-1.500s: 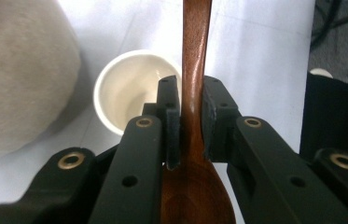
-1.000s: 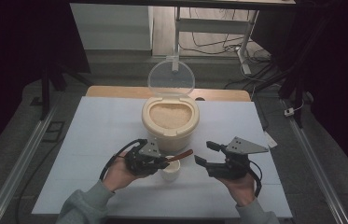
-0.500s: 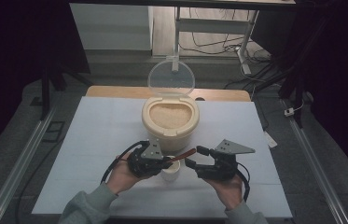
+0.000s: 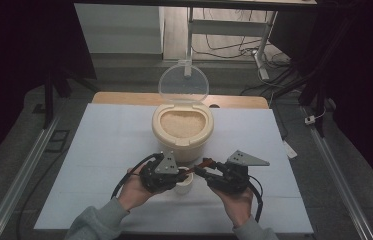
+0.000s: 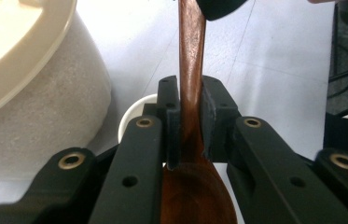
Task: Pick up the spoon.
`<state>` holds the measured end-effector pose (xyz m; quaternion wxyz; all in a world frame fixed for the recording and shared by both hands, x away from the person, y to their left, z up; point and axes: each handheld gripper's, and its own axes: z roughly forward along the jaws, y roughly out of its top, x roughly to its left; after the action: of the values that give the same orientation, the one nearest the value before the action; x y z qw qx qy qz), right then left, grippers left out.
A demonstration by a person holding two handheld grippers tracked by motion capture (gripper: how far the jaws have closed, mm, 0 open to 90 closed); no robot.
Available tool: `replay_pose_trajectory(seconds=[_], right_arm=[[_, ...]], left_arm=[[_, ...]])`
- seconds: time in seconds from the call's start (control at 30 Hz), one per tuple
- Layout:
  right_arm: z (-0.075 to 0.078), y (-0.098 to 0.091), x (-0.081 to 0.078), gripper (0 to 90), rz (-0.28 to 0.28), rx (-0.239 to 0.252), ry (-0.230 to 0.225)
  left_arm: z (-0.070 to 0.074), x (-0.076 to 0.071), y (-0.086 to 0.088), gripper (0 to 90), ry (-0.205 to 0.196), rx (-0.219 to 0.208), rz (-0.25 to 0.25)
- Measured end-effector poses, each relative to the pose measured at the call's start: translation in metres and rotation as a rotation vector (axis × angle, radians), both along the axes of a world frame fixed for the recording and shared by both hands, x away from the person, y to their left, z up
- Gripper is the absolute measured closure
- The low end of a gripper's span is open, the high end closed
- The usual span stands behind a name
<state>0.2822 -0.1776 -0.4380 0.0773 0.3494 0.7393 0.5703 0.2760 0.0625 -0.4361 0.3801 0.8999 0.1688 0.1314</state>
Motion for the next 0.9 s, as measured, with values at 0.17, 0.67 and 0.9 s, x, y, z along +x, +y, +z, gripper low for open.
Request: replay_pose_trajectory(seconds=[0.17,0.67,0.9], right_arm=[[0.002,0.001,-0.002,59.1,0.0,0.017,-0.004],[0.009,0.0,-0.006,82.4,0.131,0.129,-0.053],[0.01,-0.002,-0.003,83.2,0.158,0.17,-0.069]], left_arm=[[-0.001,-0.001,-0.002,78.4,-0.01,0.01,-0.005],[0.002,-0.006,-0.002,78.5,-0.04,0.019,-0.009],[0.005,-0.005,0.001,77.8,-0.035,-0.025,-0.015]])
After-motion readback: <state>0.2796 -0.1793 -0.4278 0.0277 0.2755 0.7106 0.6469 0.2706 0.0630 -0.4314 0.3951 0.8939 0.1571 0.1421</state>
